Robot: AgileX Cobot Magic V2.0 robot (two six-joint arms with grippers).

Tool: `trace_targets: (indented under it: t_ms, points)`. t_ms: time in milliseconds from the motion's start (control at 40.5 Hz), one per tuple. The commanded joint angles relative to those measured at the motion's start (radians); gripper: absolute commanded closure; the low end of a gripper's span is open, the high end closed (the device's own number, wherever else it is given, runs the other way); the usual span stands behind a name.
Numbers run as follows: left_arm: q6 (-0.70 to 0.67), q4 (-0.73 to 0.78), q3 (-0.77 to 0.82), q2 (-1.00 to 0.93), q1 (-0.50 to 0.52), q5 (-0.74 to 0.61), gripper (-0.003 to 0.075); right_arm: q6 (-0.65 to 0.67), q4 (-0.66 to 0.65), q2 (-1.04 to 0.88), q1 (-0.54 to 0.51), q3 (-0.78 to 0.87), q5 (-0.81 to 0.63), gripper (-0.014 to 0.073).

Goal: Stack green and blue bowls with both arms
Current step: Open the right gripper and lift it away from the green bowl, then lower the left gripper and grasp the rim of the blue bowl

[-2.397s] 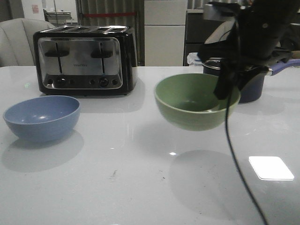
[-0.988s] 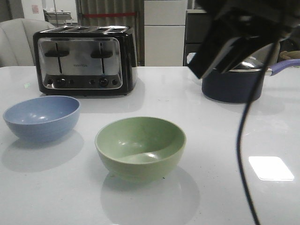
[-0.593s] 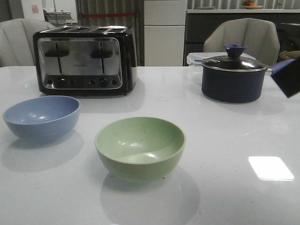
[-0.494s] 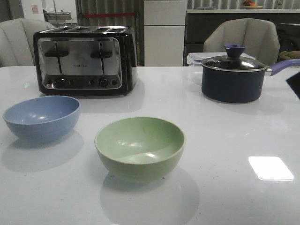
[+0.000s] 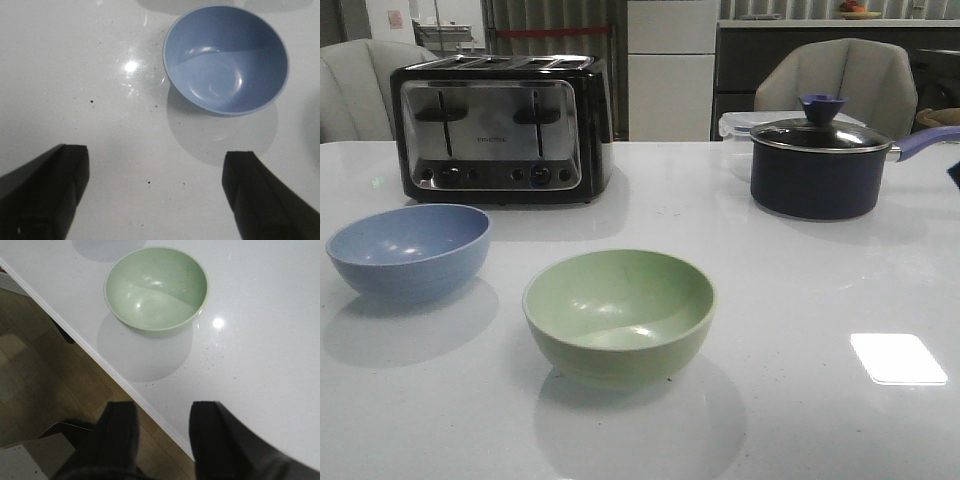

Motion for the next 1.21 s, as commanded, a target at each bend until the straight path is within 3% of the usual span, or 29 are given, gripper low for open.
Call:
trace_targets:
  t_ms: [0, 346, 667, 815, 1013, 1186]
  points:
    - [0.003, -0.035, -0.091, 0.094, -0.006, -0.068, 0.0118, -0.014, 0.001, -0.007, 0.001, -0.027, -0.065, 0.0212]
    - [0.003, -0.079, -0.314, 0.468, -0.006, -0.073, 0.0118, -0.014, 0.001, -0.007, 0.001, -0.027, -0.065, 0.0212]
    - [0.001, -0.095, -0.419, 0.681, -0.006, -0.117, 0.0123, -0.014, 0.001, -0.007, 0.001, -0.027, -0.065, 0.0212]
    - [0.001, -0.115, -0.428, 0.710, -0.006, -0.119, 0.0227, -0.014, 0.001, -0.007, 0.001, -0.027, -0.065, 0.0212]
    - [0.001, -0.117, -0.428, 0.710, -0.006, -0.125, 0.0465, -0.014, 0.001, -0.007, 0.001, -0.027, -0.065, 0.0212]
    - [0.001, -0.145, -0.428, 0.710, -0.006, -0.125, 0.0597, -0.014, 0.001, -0.007, 0.001, -0.027, -0.065, 0.0212]
